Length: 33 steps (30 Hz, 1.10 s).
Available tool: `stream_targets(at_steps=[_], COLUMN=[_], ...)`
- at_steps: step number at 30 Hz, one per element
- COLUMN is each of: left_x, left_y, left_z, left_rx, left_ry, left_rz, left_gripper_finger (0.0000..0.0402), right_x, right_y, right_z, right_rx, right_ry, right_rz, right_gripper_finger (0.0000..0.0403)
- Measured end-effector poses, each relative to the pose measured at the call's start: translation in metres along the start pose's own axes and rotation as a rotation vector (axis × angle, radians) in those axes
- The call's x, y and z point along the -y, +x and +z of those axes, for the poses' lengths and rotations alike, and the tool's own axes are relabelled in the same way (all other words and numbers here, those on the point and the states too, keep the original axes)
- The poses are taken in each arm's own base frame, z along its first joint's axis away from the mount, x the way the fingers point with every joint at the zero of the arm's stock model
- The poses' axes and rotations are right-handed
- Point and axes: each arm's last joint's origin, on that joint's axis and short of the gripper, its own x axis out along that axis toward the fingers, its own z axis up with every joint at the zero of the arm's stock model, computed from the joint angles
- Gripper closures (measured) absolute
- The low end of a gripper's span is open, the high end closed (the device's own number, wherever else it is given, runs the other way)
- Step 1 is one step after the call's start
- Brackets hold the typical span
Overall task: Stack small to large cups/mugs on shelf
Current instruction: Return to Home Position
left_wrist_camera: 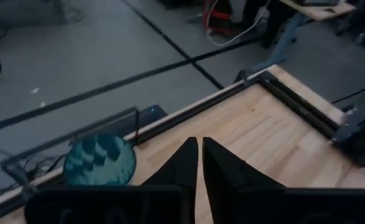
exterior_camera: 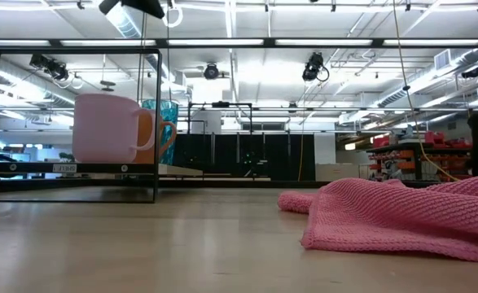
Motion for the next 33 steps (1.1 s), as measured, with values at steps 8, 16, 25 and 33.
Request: stream_targets(at_steps=[8, 16, 25, 33], left_x=[0.006, 0.019, 0.051, 0.058], left_y=[-0.017, -0.031, -0.058, -0.08], left_z=[0.01, 0.02, 0.047, 0.061], left_rx=[0.019, 0.046, 0.282, 0.423], left_ry=[0.091, 0.008, 0.057, 0.118], left_rz=[-0.053, -0.261, -0.861, -1.259], left_gripper_finger=[0.0381, 0.0378, 0.0371, 0.0382], right_x=[-0.009, -0.019, -0.033, -0.05], right_y=[-0.043, -0.077, -0.108, -0.134], right_z=[0.001, -0.001, 0.001, 0.007], right_rx=[-0.021, -0.015, 0.034, 0.096], right_ry=[0.019, 0.017, -0.016, -0.095], right_rz=[-0.009, 0.019, 0.132, 0.356], right_gripper_finger=[0.0392, 0.0392, 0.0392, 0.0392])
